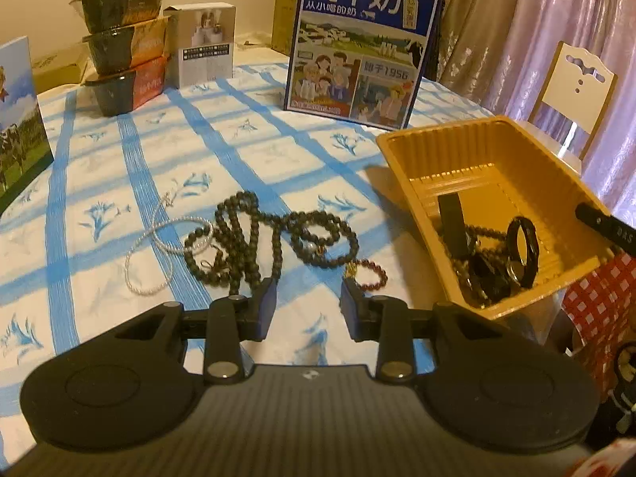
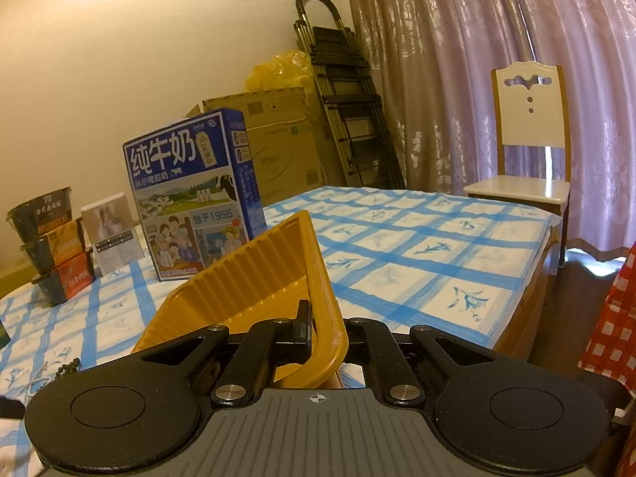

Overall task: Organize jewelry
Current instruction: 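Return the left tool to the pile and grasp the red bead bracelet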

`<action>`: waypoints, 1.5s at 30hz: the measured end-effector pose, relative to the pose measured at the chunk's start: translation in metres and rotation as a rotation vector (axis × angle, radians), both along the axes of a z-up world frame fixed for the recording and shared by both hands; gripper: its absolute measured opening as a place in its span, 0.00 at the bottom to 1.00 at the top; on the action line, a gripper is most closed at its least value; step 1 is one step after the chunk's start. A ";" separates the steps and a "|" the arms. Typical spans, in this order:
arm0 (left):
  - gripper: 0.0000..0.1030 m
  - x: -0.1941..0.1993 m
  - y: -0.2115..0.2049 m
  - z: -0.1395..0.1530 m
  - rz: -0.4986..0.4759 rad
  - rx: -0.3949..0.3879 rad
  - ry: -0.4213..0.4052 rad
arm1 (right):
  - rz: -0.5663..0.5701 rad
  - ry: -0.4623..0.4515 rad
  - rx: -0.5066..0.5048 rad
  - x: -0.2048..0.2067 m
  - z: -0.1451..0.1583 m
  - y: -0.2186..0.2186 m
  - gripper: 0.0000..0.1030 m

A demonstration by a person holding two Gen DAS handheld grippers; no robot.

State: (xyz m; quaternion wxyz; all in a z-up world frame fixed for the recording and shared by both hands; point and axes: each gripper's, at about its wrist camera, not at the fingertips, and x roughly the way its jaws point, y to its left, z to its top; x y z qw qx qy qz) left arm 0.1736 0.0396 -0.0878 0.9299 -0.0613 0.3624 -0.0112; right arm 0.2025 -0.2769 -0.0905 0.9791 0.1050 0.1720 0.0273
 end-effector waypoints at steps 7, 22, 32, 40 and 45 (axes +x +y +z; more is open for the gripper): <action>0.31 0.000 -0.012 -0.006 -0.030 0.023 0.007 | 0.005 0.002 -0.013 -0.002 0.002 0.000 0.06; 0.31 0.007 -0.026 -0.018 -0.078 0.071 0.011 | 0.002 0.004 -0.005 -0.001 0.001 -0.001 0.06; 0.31 0.026 -0.041 -0.028 -0.121 0.094 0.004 | 0.002 0.004 -0.003 -0.002 0.000 -0.002 0.06; 0.30 0.041 -0.048 -0.038 -0.135 0.118 0.014 | 0.002 0.003 -0.004 -0.002 0.000 -0.002 0.06; 0.30 0.046 -0.050 -0.042 -0.143 0.124 0.021 | 0.002 0.004 -0.003 -0.002 0.000 -0.002 0.06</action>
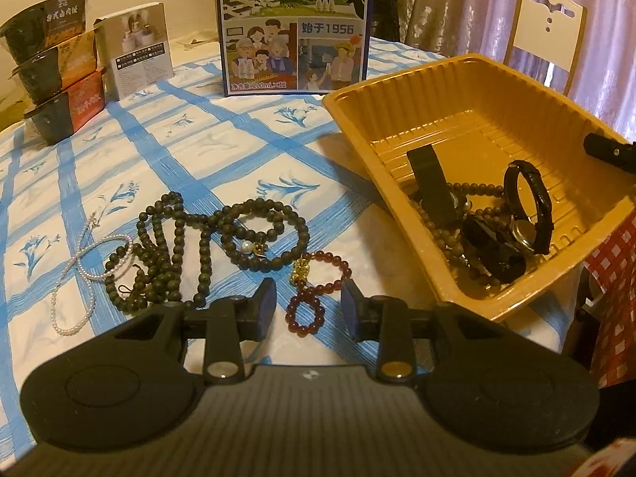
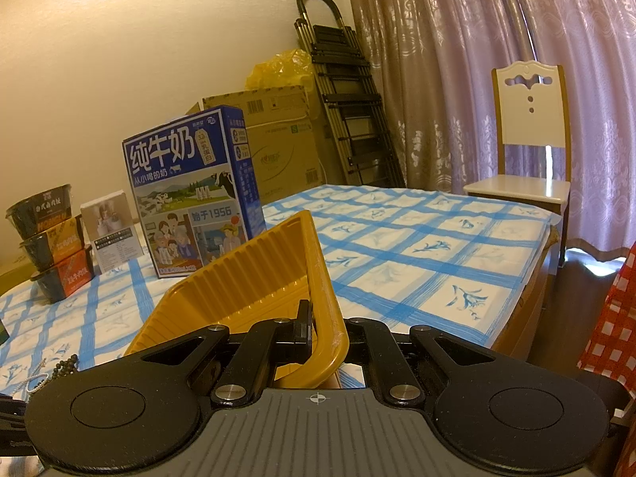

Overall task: Organize jewelry
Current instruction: 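Return the left tool to the pile and grasp the red bead bracelet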

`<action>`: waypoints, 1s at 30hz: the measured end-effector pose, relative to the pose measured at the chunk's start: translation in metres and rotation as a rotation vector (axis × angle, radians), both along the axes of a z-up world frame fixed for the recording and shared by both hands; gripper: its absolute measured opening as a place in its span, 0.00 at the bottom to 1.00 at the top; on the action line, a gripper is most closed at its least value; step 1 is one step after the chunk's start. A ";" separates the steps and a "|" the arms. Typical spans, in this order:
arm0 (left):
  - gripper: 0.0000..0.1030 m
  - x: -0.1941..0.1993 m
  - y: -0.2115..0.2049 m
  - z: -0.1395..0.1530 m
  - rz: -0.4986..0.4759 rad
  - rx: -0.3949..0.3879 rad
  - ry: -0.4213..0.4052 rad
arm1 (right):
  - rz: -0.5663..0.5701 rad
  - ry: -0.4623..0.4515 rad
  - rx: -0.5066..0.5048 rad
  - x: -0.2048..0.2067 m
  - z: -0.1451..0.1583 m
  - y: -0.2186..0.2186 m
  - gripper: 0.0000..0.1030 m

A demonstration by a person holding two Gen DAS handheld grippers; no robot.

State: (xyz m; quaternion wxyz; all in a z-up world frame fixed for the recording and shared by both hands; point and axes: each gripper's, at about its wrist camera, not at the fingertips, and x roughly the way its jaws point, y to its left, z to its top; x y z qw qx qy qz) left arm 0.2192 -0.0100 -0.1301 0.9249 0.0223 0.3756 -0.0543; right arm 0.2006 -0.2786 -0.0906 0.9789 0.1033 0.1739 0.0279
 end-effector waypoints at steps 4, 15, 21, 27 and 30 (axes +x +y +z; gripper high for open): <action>0.30 0.001 -0.002 -0.003 -0.005 0.011 0.004 | 0.000 0.000 -0.001 0.000 0.000 0.000 0.06; 0.09 0.006 -0.001 -0.009 -0.018 0.001 0.022 | 0.000 0.000 0.000 0.000 0.000 0.000 0.06; 0.04 0.006 -0.002 -0.008 -0.022 0.018 0.020 | 0.000 0.000 0.001 0.000 0.000 0.000 0.06; 0.04 0.006 -0.001 -0.006 -0.021 0.025 0.015 | 0.000 0.000 0.001 0.000 0.000 0.000 0.06; 0.04 0.006 -0.002 -0.004 -0.022 0.026 0.009 | 0.000 0.000 0.001 0.000 0.000 0.000 0.06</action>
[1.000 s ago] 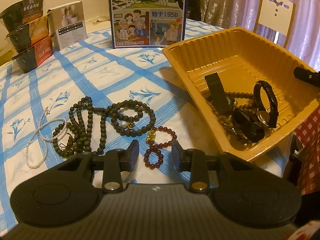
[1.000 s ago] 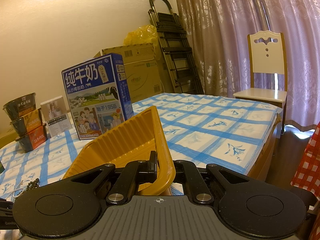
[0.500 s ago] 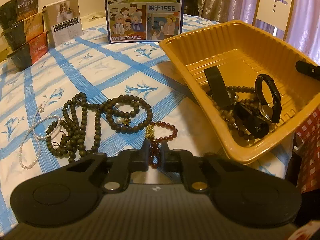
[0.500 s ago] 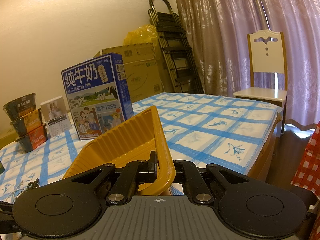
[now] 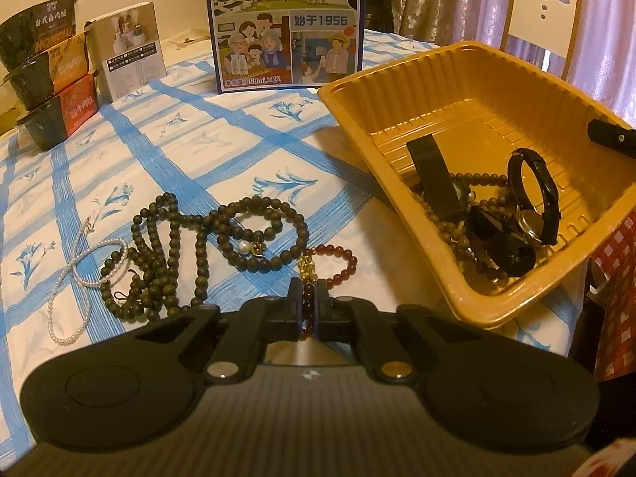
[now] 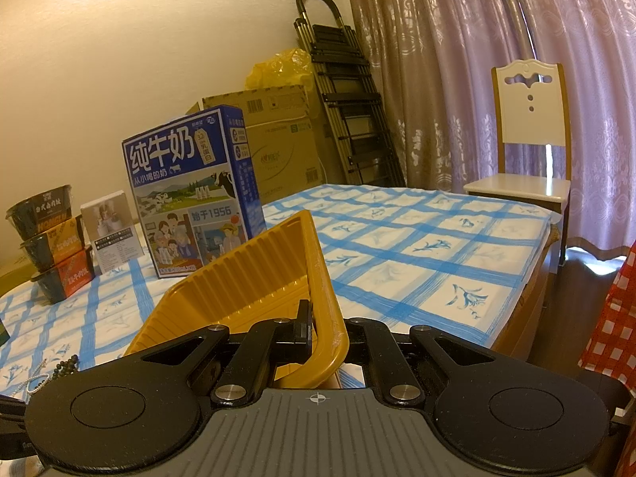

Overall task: Organize jewelry
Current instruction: 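Return the left tool to the pile and grasp the red bead bracelet, then carry the red bead bracelet into the tray and open the left tool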

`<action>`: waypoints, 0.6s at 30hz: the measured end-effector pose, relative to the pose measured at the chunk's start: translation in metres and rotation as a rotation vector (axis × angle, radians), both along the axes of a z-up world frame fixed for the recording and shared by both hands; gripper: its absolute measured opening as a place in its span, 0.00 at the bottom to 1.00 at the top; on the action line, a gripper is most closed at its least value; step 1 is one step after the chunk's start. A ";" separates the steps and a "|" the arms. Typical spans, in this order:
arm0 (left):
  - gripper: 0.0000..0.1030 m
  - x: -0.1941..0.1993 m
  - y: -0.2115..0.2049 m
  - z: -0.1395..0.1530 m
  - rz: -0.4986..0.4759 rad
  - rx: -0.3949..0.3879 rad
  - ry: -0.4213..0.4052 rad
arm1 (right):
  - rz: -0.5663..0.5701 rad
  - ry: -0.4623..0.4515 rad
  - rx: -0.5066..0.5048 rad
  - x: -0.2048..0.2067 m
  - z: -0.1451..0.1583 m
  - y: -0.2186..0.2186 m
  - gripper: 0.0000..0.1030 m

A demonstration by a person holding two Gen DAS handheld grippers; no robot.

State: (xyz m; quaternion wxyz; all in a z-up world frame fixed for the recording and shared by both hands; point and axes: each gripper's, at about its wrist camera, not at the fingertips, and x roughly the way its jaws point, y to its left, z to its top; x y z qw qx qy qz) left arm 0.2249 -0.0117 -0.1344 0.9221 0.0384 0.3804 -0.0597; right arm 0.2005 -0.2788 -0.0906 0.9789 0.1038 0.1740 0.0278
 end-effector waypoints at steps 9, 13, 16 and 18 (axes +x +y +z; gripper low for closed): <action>0.04 -0.010 0.009 0.020 0.006 -0.014 -0.046 | 0.000 0.000 0.000 0.000 0.000 0.000 0.06; 0.04 -0.016 0.017 0.034 0.012 -0.018 -0.071 | 0.000 0.000 -0.001 0.000 0.000 0.000 0.06; 0.04 -0.018 0.023 0.045 0.017 -0.041 -0.089 | 0.000 0.000 -0.001 0.000 0.000 0.000 0.06; 0.04 -0.020 0.025 0.053 0.018 -0.052 -0.102 | 0.000 0.000 0.001 0.000 0.000 0.000 0.06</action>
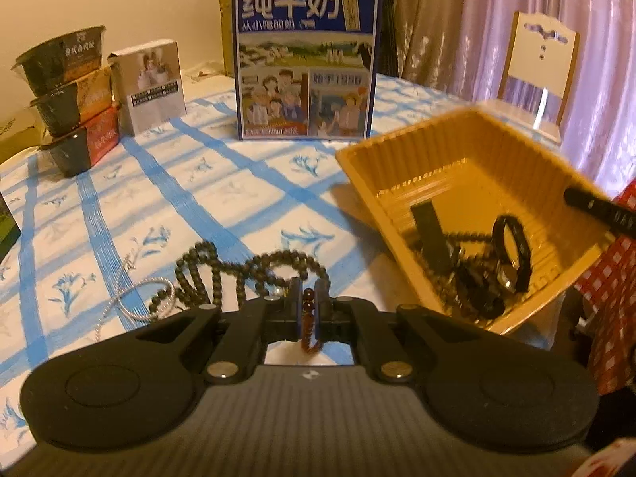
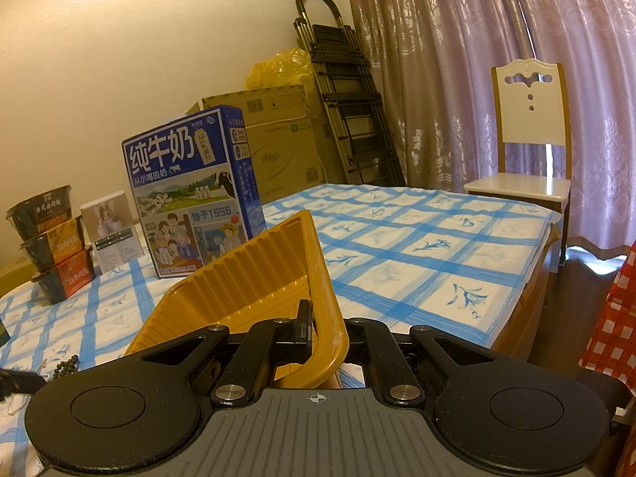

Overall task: Organize jewelry
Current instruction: 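Carry the red bead bracelet into the tray and open the left tool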

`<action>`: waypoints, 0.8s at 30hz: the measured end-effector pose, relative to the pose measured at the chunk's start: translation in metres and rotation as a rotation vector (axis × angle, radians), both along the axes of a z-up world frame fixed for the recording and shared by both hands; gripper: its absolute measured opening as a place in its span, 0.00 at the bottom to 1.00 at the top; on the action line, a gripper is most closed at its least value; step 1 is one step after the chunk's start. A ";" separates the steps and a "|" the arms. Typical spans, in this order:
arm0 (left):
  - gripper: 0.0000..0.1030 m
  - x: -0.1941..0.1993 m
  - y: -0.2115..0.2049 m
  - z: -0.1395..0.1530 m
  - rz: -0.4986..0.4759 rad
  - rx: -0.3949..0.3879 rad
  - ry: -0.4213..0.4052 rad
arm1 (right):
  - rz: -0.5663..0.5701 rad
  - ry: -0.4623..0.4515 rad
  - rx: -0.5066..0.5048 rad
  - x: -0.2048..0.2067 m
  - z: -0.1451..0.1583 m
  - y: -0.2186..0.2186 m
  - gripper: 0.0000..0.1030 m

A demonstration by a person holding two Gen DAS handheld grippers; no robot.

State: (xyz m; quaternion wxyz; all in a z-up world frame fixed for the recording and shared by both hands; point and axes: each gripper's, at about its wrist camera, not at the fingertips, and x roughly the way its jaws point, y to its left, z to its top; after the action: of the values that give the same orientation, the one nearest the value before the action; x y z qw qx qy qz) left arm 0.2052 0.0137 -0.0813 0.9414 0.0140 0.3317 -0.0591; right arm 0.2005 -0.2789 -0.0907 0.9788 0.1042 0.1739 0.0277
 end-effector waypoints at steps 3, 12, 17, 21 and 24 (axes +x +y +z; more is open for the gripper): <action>0.04 -0.002 0.002 0.012 -0.002 -0.014 -0.022 | 0.000 -0.001 -0.001 0.000 0.000 0.000 0.06; 0.04 -0.005 -0.009 0.042 -0.049 -0.055 -0.086 | 0.000 -0.001 -0.001 0.000 0.000 0.000 0.06; 0.04 -0.001 -0.027 0.056 -0.103 -0.094 -0.111 | 0.000 0.000 0.000 0.000 0.000 0.000 0.06; 0.04 0.004 -0.044 0.063 -0.153 -0.123 -0.122 | 0.001 0.000 0.000 0.000 0.000 0.000 0.06; 0.04 0.008 -0.059 0.066 -0.192 -0.147 -0.121 | 0.001 0.000 0.001 0.000 0.000 0.000 0.06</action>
State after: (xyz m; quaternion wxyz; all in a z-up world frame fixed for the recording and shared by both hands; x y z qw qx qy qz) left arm 0.2130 -0.0457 -0.0157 0.9483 -0.0196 0.2661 -0.1722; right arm 0.2003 -0.2791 -0.0907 0.9788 0.1045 0.1738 0.0282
